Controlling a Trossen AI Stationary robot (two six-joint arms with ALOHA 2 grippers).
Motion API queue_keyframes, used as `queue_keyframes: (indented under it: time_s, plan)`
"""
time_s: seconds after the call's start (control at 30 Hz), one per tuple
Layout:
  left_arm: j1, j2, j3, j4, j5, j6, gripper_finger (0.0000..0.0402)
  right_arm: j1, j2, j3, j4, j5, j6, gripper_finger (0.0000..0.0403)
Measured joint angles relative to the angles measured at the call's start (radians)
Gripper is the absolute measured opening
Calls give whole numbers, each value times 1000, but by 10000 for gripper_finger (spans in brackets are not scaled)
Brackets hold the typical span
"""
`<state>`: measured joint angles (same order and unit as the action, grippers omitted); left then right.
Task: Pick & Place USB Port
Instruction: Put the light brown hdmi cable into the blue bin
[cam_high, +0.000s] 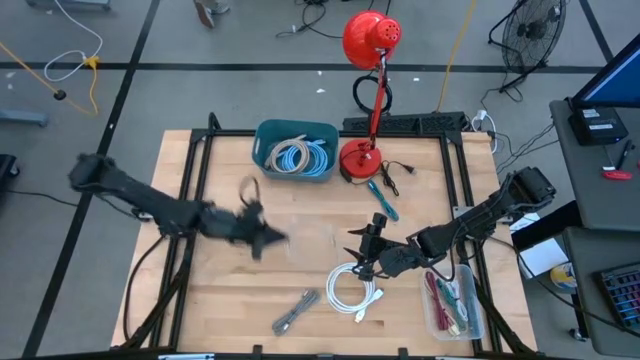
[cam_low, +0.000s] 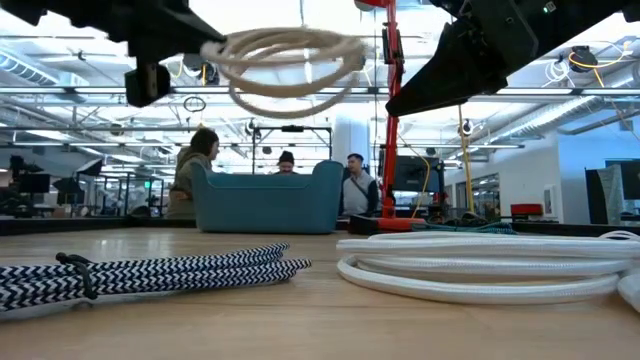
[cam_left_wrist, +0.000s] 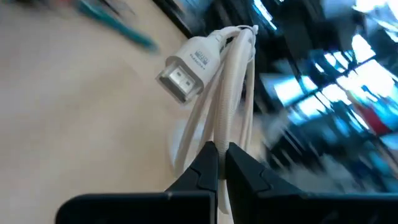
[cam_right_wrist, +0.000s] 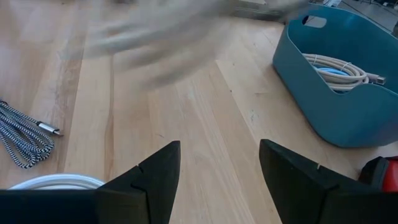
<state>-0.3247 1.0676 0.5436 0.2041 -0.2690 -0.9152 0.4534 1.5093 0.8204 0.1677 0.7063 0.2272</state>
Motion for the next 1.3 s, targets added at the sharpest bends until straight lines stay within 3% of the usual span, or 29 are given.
queue_keyframes:
  time_s: [0.1, 0.27, 0.43, 0.6, 0.7, 0.77, 1.0, 1.3]
  plan:
    - [158, -169, 0, -155, 19, 54, 9, 0, 0, 0, 0, 0, 0, 210]
    - [511, -300, 0, -196, 279, 137, 9, -2, 0, 0, 0, 0, 0, 210]
    - [856, -235, 0, -180, 526, 176, 9, -2, 0, 0, 0, 1, 0, 210]
    - [1076, -15, 0, 26, 737, 182, 9, -3, 0, 0, 1, 1, -3, 210]
    - [1139, 143, 8, 250, 866, 124, 9, -3, 0, 0, 1, 2, -6, 210]
    - [1154, 236, 40, 303, 913, 109, 9, -3, 0, 0, 0, 3, -7, 210]
    - [1156, 450, 168, 248, 923, 171, 9, -3, 0, 0, 0, 1, -11, 210]
    - [1158, 478, 208, 47, 822, 218, 9, -3, 1, -23, 14, 1, -6, 210]
